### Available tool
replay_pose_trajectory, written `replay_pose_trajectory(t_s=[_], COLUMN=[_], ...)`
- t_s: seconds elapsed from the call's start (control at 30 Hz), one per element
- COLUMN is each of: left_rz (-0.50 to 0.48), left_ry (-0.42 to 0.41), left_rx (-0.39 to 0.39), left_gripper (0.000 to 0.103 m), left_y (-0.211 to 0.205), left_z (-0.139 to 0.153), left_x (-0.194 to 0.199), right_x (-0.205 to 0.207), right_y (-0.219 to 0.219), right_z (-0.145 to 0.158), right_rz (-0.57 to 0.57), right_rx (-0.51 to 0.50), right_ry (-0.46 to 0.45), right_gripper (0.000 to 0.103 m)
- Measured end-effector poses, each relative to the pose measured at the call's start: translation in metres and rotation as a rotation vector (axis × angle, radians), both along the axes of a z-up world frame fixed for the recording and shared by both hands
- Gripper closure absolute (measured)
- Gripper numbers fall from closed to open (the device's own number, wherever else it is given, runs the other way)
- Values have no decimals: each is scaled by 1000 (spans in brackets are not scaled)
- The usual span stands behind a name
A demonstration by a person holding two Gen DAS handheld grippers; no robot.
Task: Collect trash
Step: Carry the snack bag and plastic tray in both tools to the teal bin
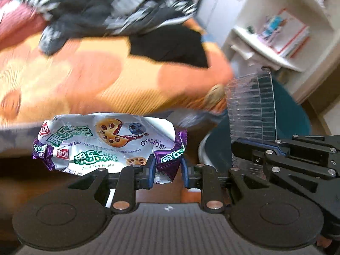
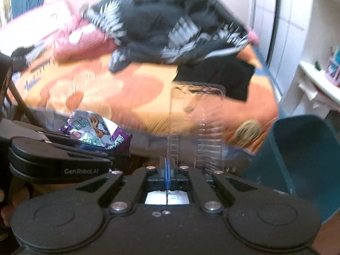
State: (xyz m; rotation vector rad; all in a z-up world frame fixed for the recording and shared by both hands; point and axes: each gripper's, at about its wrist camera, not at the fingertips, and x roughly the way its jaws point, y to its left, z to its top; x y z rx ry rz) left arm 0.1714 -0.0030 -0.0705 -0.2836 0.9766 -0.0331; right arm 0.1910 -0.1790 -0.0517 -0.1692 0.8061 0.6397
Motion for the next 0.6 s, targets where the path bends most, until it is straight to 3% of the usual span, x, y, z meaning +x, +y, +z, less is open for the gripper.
replay_pose_trajectory(t_s=[0.27,0.43,0.6], left_rz=[-143,-245,-331], left_ry=[-127,-169,-178], left_rx=[13,4,-34], left_gripper=[79,79,79], left_y=[-62,-114,-163], left_z=[67,94,104], left_x=[39,77,113], right_x=[22,43,67], right_y=[-70,-118,-159], right_z=[48,51,36], right_rz=[-109,-214,-302], right_rx=[52,47,39], right_ry=[-124,-156,-136], right_gripper=[102,102,102])
